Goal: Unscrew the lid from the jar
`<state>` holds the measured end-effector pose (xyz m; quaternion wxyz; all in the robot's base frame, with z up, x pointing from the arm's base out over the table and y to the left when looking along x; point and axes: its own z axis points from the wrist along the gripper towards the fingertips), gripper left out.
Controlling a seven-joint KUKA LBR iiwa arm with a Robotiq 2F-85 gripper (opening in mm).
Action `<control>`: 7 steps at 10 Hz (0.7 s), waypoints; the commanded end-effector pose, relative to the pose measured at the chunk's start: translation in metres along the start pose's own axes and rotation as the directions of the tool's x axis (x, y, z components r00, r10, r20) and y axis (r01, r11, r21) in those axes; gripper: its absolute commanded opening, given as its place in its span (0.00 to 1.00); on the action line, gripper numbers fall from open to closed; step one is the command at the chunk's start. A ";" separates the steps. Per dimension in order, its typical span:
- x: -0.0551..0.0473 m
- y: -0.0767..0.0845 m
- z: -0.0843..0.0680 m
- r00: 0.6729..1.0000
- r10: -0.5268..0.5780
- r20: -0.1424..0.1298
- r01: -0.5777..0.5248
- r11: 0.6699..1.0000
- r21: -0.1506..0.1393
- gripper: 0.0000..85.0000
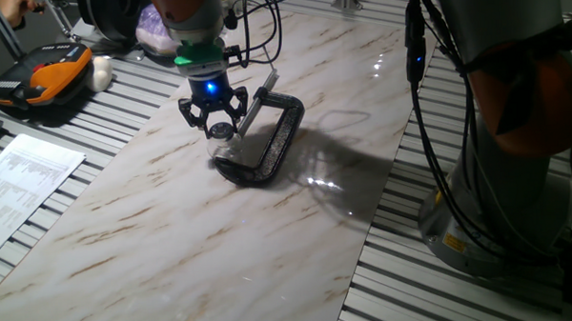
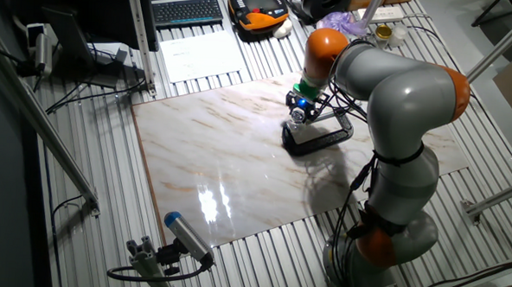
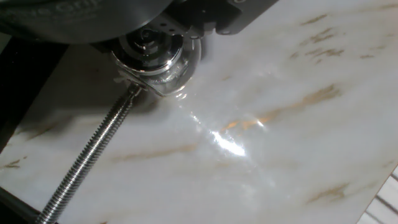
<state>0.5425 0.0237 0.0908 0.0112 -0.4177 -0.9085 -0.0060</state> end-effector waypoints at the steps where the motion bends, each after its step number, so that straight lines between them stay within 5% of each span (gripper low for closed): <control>1: 0.000 0.000 0.000 1.000 -0.008 0.003 0.008 1.000 0.002 0.00; 7: 0.001 0.002 -0.001 0.987 -0.161 0.018 0.160 0.987 0.024 0.00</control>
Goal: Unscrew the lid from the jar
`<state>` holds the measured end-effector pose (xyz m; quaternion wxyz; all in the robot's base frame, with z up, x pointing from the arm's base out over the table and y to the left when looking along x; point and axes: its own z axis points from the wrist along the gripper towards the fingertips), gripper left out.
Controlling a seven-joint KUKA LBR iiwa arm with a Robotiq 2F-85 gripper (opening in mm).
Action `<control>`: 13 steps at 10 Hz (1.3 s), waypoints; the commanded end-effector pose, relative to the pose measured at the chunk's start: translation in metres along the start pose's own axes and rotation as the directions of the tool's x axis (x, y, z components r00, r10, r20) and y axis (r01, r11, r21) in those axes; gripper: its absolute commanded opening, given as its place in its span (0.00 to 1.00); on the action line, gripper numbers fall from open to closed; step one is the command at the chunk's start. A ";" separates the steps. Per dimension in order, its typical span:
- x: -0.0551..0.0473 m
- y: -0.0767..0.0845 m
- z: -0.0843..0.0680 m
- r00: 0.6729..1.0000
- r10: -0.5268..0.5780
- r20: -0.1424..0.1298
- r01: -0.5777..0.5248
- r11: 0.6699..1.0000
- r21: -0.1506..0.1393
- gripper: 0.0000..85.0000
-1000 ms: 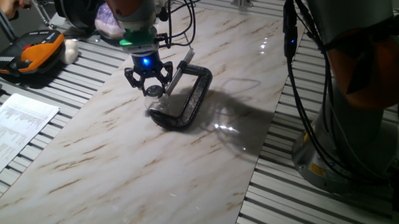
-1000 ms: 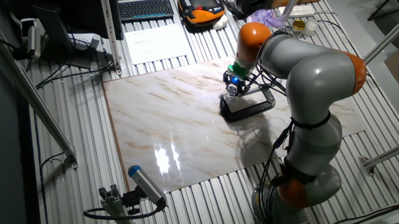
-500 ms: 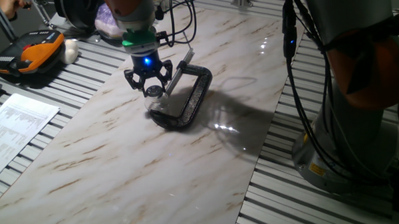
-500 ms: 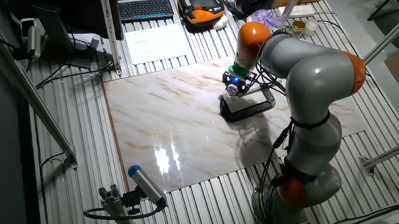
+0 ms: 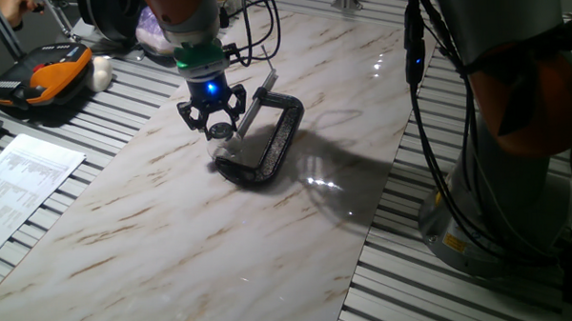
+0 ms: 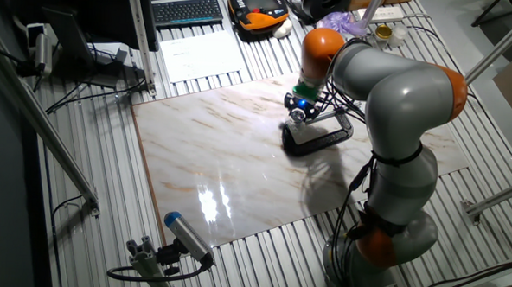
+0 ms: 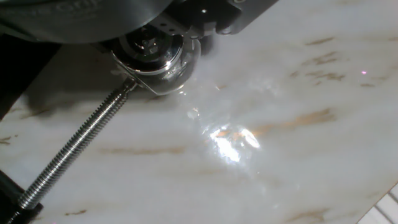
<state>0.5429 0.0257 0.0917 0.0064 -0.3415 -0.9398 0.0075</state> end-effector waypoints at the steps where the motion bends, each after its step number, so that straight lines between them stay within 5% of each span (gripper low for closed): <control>1: 0.000 0.000 0.000 1.000 -0.020 0.000 0.020 1.000 0.000 0.00; 13: 0.000 0.002 0.001 0.948 -0.317 -0.027 0.316 0.949 -0.015 0.00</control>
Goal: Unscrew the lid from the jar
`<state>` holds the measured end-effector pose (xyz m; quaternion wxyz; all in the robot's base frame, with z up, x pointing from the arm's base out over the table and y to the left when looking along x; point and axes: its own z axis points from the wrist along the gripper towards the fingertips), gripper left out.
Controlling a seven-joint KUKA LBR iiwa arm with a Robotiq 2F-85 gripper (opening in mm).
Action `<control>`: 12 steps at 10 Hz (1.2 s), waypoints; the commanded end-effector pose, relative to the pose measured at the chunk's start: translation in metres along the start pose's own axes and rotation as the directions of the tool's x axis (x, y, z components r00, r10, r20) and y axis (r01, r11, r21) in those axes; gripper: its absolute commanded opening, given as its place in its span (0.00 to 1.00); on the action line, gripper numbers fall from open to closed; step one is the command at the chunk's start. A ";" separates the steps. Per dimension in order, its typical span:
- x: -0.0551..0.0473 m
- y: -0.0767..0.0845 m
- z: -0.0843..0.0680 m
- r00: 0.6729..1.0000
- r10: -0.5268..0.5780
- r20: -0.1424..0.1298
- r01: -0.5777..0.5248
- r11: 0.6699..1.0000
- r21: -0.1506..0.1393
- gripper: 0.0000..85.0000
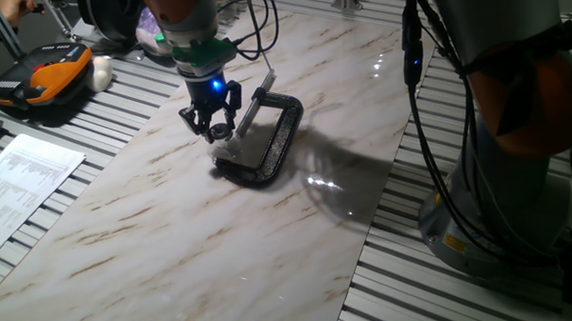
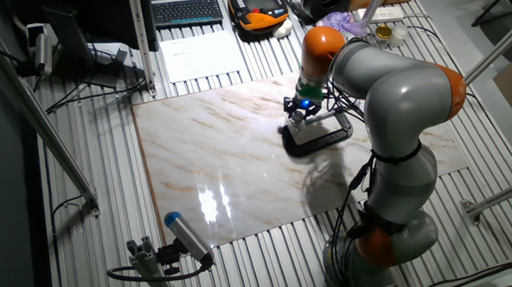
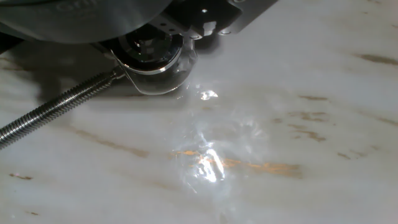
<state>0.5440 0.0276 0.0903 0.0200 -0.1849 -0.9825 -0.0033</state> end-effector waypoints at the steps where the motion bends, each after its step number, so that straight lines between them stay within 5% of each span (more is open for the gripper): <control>1: 0.000 0.000 0.000 1.000 -0.015 -0.004 0.015 1.000 0.002 0.00; 12: 0.001 0.000 -0.001 0.975 -0.222 -0.010 0.222 0.975 -0.001 0.00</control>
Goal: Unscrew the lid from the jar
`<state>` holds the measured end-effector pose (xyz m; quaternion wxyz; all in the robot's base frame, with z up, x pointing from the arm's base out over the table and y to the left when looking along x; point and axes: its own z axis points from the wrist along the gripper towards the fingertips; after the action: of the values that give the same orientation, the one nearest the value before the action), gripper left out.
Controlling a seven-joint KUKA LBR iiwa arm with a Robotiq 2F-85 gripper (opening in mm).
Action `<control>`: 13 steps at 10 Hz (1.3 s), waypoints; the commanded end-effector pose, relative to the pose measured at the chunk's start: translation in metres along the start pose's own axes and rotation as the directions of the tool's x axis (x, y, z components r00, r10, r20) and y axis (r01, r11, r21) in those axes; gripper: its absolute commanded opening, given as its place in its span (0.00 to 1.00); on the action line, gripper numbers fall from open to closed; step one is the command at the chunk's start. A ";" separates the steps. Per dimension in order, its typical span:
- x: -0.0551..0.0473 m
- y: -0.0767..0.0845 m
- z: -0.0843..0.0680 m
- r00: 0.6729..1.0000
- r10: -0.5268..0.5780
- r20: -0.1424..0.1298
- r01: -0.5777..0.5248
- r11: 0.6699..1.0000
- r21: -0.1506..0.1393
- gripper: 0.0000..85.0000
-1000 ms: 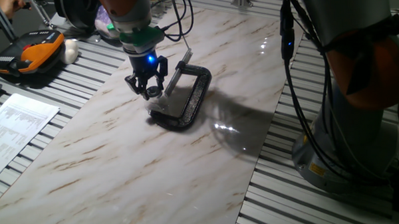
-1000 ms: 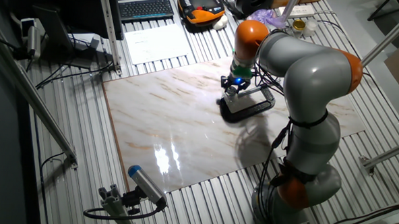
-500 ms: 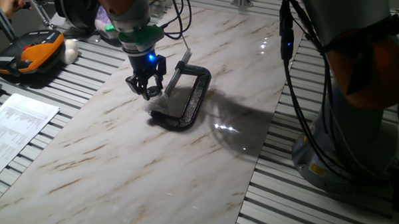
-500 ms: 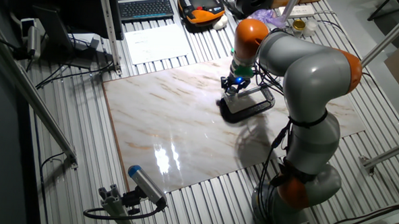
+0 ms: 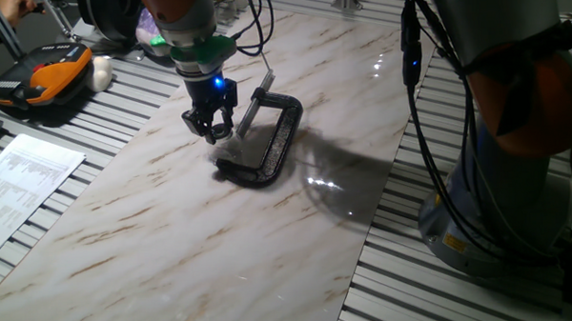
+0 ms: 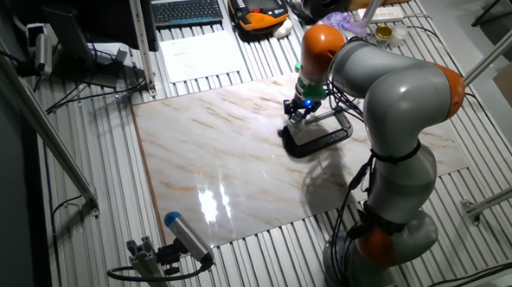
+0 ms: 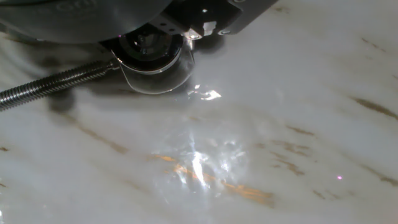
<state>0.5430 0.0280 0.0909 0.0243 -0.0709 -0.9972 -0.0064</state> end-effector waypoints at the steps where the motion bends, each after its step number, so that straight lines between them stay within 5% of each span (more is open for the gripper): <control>1: 0.000 0.000 -0.001 1.000 -0.027 -0.003 0.027 1.000 0.015 0.00; 3: 0.001 -0.001 -0.002 0.998 -0.064 -0.013 0.064 0.998 0.021 0.00; 6: 0.001 -0.001 0.000 0.997 -0.052 0.061 0.052 0.999 0.010 0.00; 13: 0.001 0.000 0.001 0.980 -0.080 0.180 0.081 0.997 0.002 0.00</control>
<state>0.5418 0.0282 0.0900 -0.0683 -0.0292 -0.9972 -0.0034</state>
